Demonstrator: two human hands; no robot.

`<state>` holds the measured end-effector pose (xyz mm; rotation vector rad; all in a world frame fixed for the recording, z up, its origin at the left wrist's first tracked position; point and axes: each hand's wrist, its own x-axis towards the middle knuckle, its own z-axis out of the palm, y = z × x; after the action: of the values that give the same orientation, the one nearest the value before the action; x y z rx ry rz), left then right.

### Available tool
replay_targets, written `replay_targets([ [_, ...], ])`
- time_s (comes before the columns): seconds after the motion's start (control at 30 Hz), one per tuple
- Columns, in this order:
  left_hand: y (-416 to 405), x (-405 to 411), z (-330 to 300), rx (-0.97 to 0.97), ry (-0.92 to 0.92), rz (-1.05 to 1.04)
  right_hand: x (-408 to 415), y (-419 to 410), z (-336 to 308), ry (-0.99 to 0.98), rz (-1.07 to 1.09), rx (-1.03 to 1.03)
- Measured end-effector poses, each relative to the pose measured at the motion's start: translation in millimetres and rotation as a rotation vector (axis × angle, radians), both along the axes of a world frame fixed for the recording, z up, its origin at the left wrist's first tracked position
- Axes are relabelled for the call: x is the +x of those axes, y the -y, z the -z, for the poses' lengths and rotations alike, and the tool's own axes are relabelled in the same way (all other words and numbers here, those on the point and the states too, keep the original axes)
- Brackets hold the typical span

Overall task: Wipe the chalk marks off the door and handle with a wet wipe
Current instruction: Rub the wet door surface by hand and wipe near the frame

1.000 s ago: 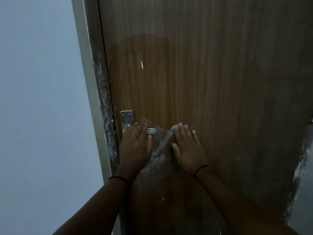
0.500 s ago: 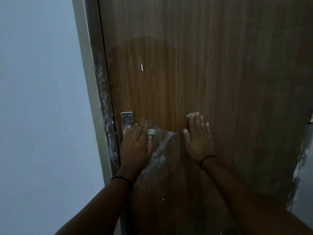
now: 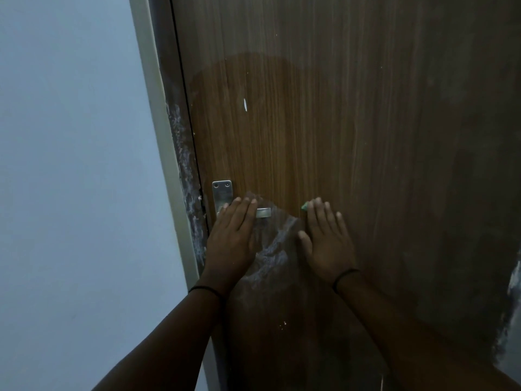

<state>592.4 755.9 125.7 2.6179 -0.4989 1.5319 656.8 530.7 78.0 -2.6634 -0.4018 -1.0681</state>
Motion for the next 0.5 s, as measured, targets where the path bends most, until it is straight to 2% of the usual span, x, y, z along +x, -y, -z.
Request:
replay_targets([
  [0.1,-0.6,3.4,6.0,-0.022,0.030,0.016,3.6,-29.8,-21.8,0.039,-0.028,0.075],
  [0.17,0.9,5.3,9.3,-0.046,0.046,0.017,-2.0,-45.2,-10.0,0.028,-0.119,-0.027],
  [0.27,-0.9,6.5,10.2,-0.032,0.051,0.012,-11.0,-31.0,32.7,-0.033,-0.128,-0.132],
  [0.33,-2.2,6.8,9.7,-0.018,0.046,0.010,-6.0,-9.1,41.4,-0.044,-0.061,-0.055],
  [0.43,-0.8,8.0,10.9,-0.021,0.044,-0.006,6.4,1.5,16.5,-0.022,0.065,0.139],
  [0.5,3.6,9.0,14.5,-0.033,0.036,-0.037,7.0,-12.2,2.2,-0.006,0.022,0.150],
])
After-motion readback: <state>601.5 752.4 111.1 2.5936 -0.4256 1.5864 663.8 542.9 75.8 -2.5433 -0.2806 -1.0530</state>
